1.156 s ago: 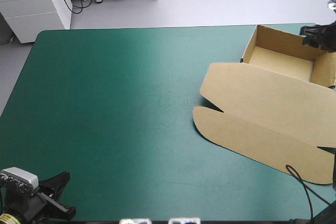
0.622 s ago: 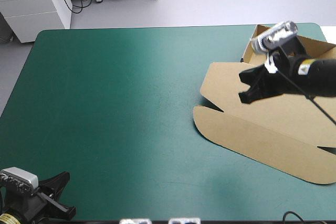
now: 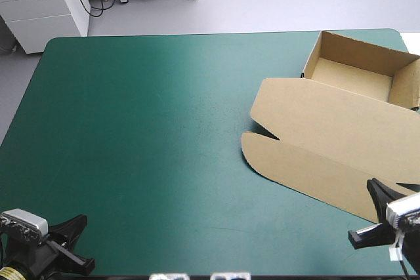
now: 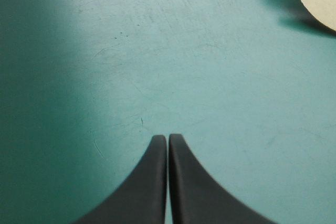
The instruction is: Fold the box
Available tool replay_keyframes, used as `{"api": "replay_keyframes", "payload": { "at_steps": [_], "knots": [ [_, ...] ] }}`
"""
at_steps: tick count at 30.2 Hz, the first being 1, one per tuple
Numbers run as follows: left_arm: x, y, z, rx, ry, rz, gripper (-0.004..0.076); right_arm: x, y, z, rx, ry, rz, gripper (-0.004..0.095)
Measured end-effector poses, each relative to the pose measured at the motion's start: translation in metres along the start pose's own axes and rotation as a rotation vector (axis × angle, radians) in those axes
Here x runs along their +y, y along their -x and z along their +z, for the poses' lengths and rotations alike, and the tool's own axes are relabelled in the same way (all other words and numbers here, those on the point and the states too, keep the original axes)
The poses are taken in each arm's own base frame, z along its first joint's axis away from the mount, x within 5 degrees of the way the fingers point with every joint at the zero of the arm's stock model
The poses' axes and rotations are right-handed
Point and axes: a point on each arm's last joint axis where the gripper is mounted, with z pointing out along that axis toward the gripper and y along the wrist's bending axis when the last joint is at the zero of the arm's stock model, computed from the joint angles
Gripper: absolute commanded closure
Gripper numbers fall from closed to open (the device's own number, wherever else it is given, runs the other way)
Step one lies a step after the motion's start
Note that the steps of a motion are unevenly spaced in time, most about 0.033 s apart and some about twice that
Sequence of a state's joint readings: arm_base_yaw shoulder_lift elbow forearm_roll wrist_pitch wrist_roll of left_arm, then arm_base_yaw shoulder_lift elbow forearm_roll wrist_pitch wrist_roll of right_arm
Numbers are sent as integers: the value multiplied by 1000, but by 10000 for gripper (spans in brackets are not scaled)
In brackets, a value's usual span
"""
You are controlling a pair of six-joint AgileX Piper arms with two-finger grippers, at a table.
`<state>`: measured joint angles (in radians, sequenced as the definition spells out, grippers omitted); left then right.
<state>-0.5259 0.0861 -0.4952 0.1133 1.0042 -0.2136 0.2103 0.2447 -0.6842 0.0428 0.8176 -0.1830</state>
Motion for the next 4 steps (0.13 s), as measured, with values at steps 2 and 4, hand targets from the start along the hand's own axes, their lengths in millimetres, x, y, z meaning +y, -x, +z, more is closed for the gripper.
{"api": "replay_keyframes", "payload": {
  "at_steps": [2, 4],
  "knots": [
    [0, 0, 0, 0, 0, 0, 731, 1, -10, -5, -21, -6, 14, 918],
    [0, 0, 0, 0, 0, 0, 731, 3, -18, -8, -37, -9, 32, 918]
  ]
}}
